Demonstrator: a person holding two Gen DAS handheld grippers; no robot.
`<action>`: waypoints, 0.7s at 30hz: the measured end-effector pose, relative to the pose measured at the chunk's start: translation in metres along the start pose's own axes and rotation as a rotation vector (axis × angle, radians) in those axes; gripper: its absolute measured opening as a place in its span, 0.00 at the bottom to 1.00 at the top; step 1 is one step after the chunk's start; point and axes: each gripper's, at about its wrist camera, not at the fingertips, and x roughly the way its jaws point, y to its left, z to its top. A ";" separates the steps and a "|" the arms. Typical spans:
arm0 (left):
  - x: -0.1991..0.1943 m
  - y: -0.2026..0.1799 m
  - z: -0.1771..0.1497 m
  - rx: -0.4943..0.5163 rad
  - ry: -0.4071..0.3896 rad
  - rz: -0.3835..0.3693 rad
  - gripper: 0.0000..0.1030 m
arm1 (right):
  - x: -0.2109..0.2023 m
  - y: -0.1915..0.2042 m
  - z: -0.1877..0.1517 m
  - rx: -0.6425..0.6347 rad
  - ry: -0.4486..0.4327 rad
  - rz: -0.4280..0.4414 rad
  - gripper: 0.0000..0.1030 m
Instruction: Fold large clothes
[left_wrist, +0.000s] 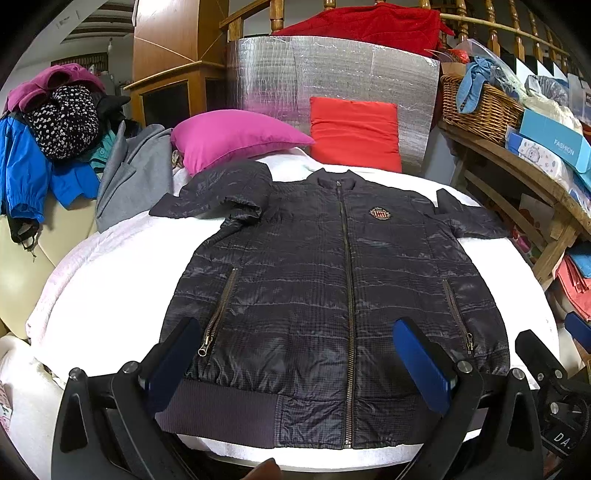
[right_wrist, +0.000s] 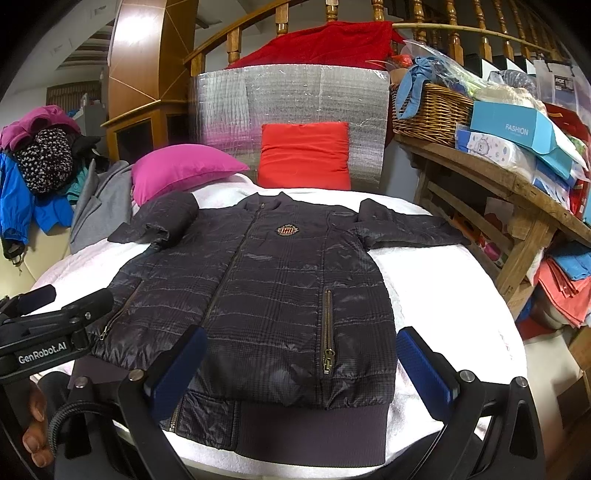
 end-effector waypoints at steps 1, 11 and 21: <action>0.000 0.000 0.000 0.001 0.000 0.000 1.00 | 0.000 0.000 0.000 0.000 0.000 0.001 1.00; 0.001 0.000 -0.001 0.000 0.013 -0.004 1.00 | 0.000 0.000 -0.001 0.003 -0.001 0.002 1.00; 0.001 0.000 -0.002 0.000 0.017 -0.001 1.00 | 0.000 0.000 -0.001 0.004 0.003 0.003 1.00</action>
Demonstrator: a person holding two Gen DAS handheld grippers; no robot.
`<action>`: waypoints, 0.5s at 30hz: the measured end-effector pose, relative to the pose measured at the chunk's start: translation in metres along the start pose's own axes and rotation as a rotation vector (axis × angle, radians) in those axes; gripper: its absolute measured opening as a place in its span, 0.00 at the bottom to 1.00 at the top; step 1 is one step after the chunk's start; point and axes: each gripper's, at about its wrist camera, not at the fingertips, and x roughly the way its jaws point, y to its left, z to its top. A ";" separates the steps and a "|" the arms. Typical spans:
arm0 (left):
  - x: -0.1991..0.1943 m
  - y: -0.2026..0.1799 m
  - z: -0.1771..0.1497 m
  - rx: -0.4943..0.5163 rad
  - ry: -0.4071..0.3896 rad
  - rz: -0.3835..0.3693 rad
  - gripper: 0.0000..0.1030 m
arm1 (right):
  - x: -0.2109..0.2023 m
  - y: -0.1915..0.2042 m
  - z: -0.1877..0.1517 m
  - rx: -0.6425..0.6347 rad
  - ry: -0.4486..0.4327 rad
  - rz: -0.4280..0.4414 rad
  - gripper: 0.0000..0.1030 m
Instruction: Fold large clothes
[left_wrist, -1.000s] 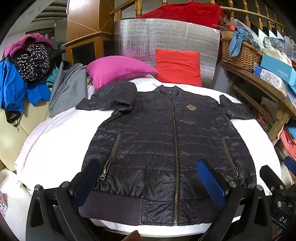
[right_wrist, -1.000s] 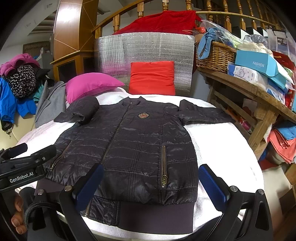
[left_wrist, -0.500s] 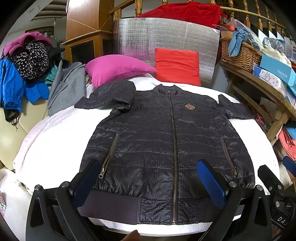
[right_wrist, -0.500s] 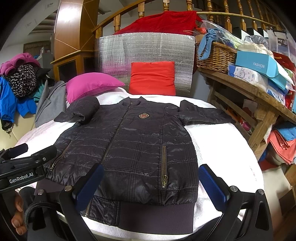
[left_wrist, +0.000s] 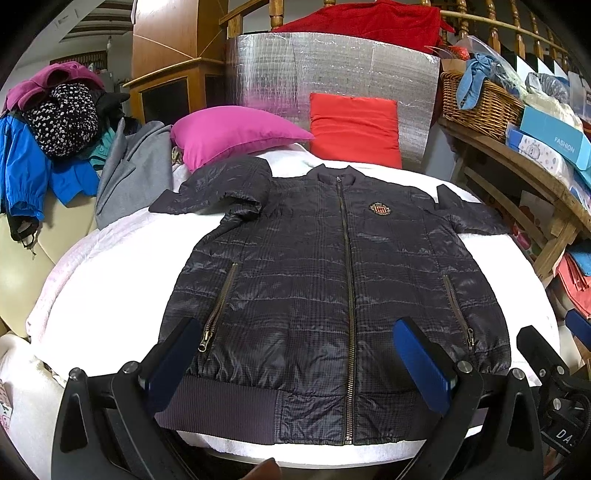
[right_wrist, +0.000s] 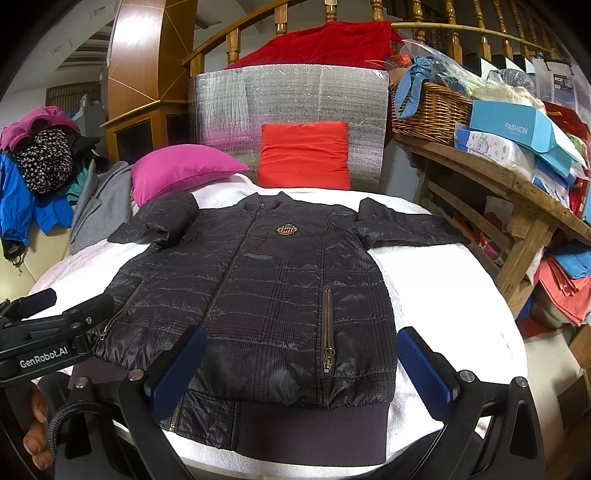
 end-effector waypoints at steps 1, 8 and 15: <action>0.000 0.000 0.000 -0.001 0.000 0.000 1.00 | 0.000 0.000 0.000 0.000 0.000 0.000 1.00; 0.002 0.002 -0.001 -0.004 0.009 0.004 1.00 | 0.002 0.000 -0.002 -0.001 0.001 0.001 1.00; 0.012 0.005 -0.004 -0.011 0.028 0.012 1.00 | 0.010 -0.001 -0.008 -0.009 -0.002 -0.011 1.00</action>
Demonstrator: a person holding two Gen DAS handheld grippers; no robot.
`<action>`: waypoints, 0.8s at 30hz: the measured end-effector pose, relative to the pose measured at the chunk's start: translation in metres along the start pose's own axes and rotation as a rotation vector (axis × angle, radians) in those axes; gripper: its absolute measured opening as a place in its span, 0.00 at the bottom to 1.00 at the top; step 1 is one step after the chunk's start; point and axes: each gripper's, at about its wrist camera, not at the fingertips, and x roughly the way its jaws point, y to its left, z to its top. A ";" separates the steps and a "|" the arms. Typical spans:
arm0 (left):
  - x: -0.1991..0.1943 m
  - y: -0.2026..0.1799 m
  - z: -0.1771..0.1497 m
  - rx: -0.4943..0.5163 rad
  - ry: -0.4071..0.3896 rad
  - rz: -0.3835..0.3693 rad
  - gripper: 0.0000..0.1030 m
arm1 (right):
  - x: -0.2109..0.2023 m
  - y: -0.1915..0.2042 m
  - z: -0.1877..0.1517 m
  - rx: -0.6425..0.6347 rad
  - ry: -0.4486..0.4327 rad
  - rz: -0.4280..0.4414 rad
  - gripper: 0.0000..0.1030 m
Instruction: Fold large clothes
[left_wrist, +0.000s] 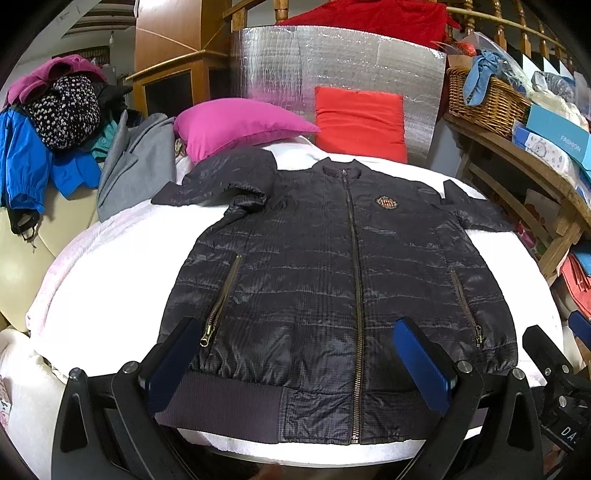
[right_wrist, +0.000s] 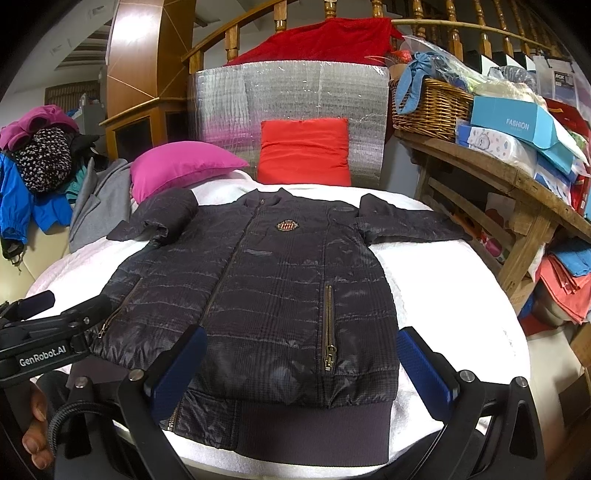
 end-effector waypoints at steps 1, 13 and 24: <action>0.003 0.000 -0.001 0.002 0.005 0.002 1.00 | 0.002 -0.001 0.000 0.004 0.007 0.002 1.00; 0.050 -0.008 -0.012 0.043 0.113 -0.003 1.00 | 0.048 -0.021 -0.007 0.005 0.163 -0.031 1.00; 0.090 -0.005 0.001 0.041 0.169 0.015 1.00 | 0.094 -0.071 0.015 0.133 0.187 -0.005 1.00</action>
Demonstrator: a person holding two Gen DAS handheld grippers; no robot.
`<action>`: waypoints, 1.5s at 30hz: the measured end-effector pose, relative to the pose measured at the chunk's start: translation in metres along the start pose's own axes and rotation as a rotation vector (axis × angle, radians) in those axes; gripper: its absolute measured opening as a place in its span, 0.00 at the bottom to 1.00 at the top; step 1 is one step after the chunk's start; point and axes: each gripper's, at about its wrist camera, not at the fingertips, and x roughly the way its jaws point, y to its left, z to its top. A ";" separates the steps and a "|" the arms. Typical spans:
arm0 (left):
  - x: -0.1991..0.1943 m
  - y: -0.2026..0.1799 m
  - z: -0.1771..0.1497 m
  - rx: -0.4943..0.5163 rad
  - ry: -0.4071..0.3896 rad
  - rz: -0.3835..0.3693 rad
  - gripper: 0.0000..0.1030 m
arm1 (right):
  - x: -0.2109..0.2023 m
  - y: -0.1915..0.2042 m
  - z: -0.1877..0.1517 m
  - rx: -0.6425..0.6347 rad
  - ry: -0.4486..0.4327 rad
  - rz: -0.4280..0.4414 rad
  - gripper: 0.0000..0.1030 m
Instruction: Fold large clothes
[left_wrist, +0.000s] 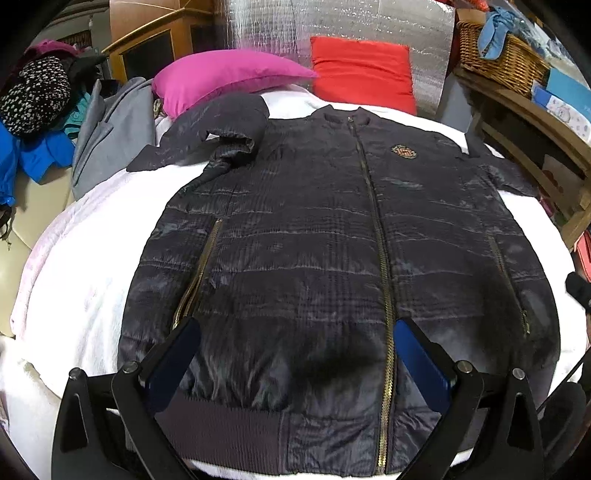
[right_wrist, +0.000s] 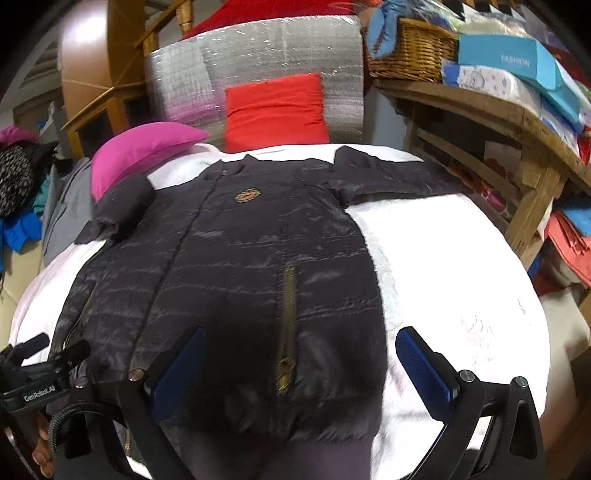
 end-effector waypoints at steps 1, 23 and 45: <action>0.005 0.000 0.003 0.001 0.006 -0.001 1.00 | 0.003 -0.004 0.002 0.007 -0.001 0.004 1.00; 0.128 0.013 0.066 0.000 0.053 -0.006 1.00 | 0.245 -0.267 0.176 0.756 0.080 0.087 0.75; 0.123 0.014 0.060 -0.003 0.005 -0.021 1.00 | 0.161 0.022 0.308 0.145 -0.137 0.327 0.09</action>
